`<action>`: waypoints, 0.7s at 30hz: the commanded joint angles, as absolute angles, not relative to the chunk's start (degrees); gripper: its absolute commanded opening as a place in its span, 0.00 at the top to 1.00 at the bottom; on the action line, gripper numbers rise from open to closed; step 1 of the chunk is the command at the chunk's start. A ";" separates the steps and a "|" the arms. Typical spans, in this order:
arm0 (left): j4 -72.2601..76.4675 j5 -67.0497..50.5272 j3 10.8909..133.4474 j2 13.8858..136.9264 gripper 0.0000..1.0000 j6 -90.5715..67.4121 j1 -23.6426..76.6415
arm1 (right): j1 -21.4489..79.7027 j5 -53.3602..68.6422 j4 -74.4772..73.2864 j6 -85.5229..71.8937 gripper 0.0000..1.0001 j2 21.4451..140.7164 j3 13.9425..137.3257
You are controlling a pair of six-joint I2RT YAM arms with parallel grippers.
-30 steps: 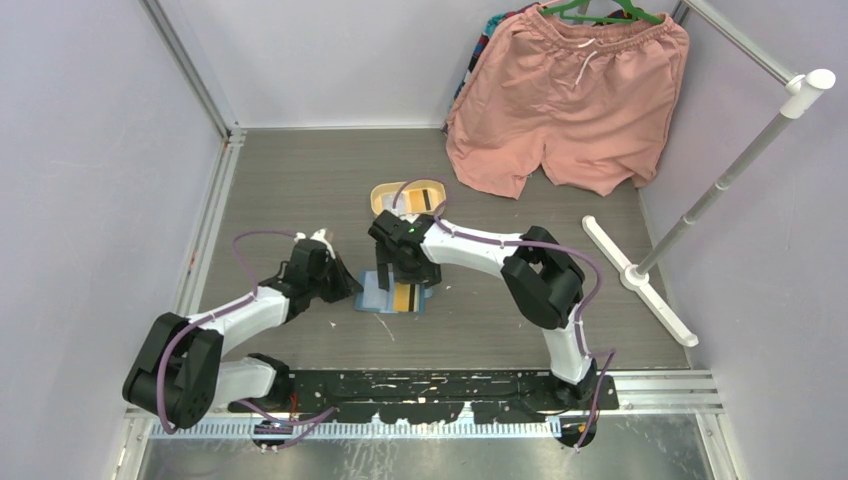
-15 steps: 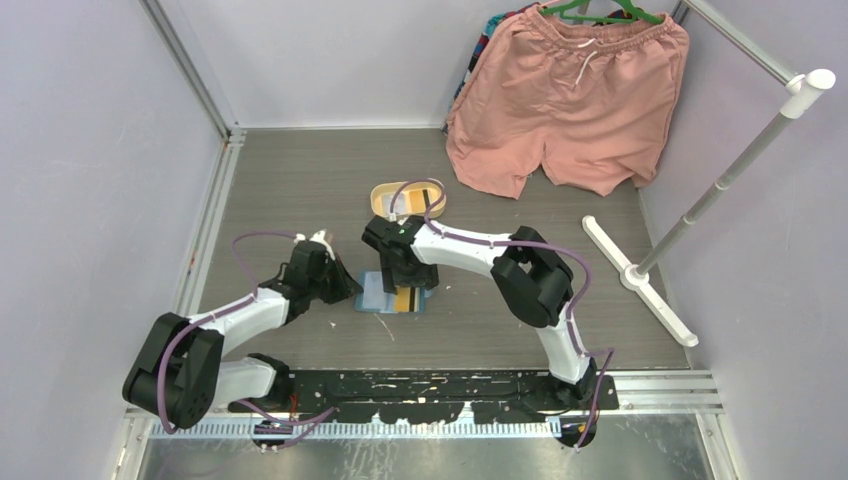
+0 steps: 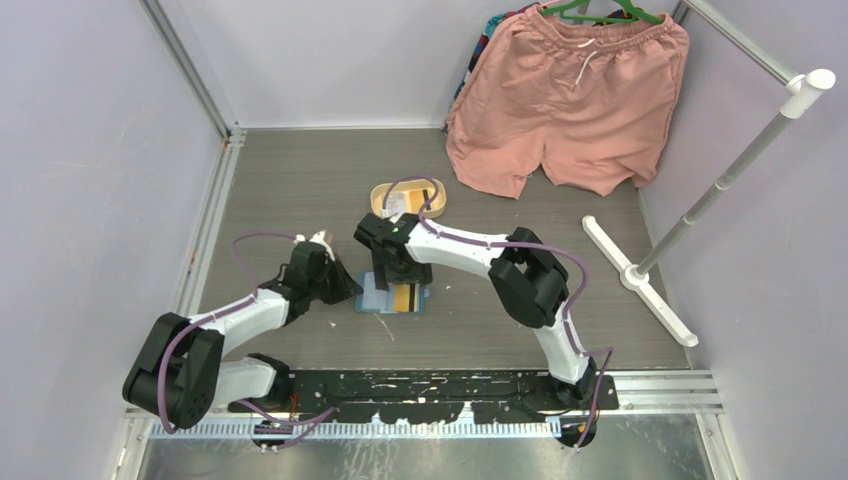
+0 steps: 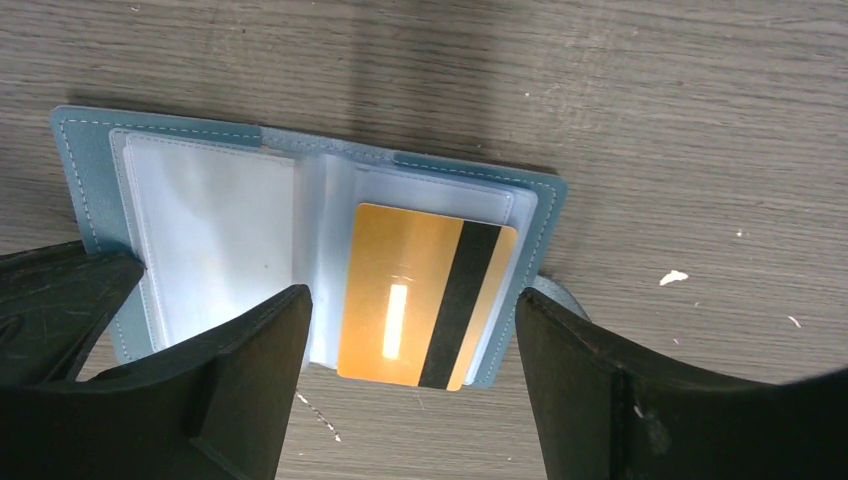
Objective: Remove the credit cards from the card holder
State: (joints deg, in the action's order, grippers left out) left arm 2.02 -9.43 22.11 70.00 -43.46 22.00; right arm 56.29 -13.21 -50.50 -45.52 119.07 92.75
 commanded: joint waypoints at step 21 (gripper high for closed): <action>1.67 -8.11 21.02 69.74 1.00 -41.97 21.71 | 57.04 -16.22 -54.55 -46.96 0.51 123.28 96.94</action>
